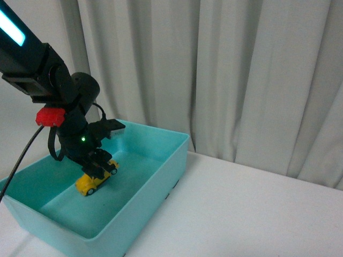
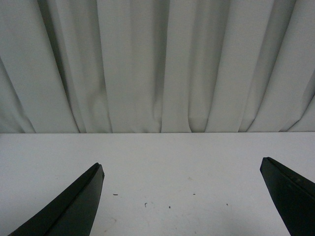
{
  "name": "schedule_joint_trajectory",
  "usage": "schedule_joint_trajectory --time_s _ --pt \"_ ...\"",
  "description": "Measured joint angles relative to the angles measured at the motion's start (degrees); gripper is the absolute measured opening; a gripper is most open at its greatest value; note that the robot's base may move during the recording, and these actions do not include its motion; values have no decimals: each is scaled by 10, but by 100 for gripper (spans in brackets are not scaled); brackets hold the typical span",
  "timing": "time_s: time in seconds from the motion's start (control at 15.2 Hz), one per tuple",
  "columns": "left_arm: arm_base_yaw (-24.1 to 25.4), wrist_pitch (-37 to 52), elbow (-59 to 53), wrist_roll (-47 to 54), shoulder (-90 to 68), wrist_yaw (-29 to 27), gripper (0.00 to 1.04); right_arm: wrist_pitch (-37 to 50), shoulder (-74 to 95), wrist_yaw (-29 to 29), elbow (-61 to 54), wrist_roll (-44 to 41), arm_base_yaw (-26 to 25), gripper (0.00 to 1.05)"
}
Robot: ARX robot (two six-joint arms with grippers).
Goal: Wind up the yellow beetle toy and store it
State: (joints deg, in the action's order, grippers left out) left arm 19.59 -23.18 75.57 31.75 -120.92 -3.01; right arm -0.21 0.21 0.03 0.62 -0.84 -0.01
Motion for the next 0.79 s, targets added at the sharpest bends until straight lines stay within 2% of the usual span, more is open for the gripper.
schedule_joint_trajectory --time_s 0.13,0.46,0.53,0.59,0.79 --pt "-3 1 3 -3 -3 -2 37 0 0 0 0 0 0 98" --pt "-3 -2 2 -4 -4 18 92 0 0 0 0 0 0 98" --pt "-3 1 -3 -3 5 31 100 0 0 0 0 0 0 98" --pt "-2 20 -18 -2 29 51 97 0 0 0 0 0 0 98" --pt "12 56 -39 3 136 141 98 0 0 0 0 0 0 98"
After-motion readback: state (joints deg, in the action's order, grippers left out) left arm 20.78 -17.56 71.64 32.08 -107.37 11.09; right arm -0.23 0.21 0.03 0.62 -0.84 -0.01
